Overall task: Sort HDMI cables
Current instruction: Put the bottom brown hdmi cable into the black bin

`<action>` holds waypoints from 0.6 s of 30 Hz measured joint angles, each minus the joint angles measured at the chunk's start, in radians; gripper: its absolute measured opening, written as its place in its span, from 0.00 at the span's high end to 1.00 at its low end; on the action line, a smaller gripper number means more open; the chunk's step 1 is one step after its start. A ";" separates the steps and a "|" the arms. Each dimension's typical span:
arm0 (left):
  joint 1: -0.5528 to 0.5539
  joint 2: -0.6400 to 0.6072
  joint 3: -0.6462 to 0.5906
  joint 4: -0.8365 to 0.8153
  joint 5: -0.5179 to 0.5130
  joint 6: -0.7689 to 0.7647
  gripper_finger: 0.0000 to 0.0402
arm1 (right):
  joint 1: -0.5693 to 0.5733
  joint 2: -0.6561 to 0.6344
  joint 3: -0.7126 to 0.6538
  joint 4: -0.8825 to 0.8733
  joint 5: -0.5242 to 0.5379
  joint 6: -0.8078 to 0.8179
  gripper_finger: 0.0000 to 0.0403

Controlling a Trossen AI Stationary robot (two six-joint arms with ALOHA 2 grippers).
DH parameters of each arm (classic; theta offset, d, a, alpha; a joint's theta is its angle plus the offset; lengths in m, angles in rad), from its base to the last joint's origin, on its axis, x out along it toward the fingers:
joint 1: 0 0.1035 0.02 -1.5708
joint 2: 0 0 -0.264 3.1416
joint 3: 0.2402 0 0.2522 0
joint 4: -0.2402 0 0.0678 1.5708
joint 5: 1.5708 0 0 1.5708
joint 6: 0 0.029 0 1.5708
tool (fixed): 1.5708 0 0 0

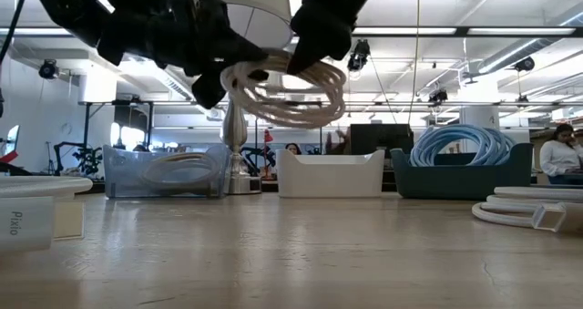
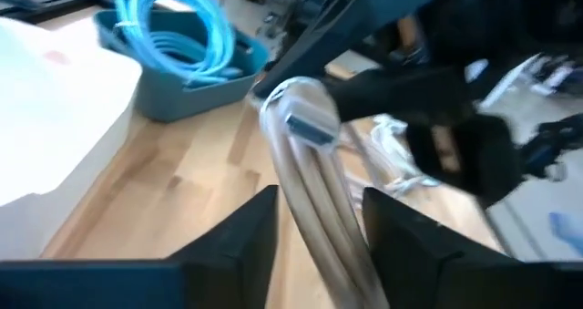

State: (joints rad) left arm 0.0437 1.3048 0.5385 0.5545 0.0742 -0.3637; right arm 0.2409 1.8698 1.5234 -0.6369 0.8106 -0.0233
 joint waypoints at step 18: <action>0.000 0.001 -0.002 -0.045 -0.175 0.055 0.87 | 0.012 -0.001 0.000 -0.020 -0.003 0.204 0.66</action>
State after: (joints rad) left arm 0.0441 1.3056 0.5362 0.5099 -0.1011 -0.3088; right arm 0.2532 1.8690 1.5230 -0.6564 0.8073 0.1802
